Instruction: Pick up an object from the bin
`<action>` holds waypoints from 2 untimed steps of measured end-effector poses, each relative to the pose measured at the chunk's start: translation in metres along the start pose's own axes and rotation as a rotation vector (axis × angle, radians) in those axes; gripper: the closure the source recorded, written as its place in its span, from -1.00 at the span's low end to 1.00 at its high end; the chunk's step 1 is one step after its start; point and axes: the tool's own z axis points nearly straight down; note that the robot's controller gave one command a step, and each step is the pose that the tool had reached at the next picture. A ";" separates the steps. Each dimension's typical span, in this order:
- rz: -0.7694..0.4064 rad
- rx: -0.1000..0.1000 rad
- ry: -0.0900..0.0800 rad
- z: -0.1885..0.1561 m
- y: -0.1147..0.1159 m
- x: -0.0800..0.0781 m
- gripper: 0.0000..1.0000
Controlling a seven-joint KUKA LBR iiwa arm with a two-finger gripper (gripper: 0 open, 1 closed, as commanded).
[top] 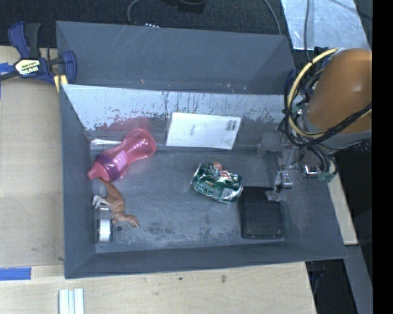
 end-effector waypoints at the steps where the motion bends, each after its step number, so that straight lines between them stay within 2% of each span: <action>1: -0.002 0.001 -0.008 -0.005 0.000 -0.002 -1.00; 2: 0.006 -0.001 0.003 -0.043 0.001 0.013 -1.00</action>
Offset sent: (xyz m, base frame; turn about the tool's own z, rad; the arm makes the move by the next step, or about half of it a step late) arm -0.0211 0.0002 0.0752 0.0127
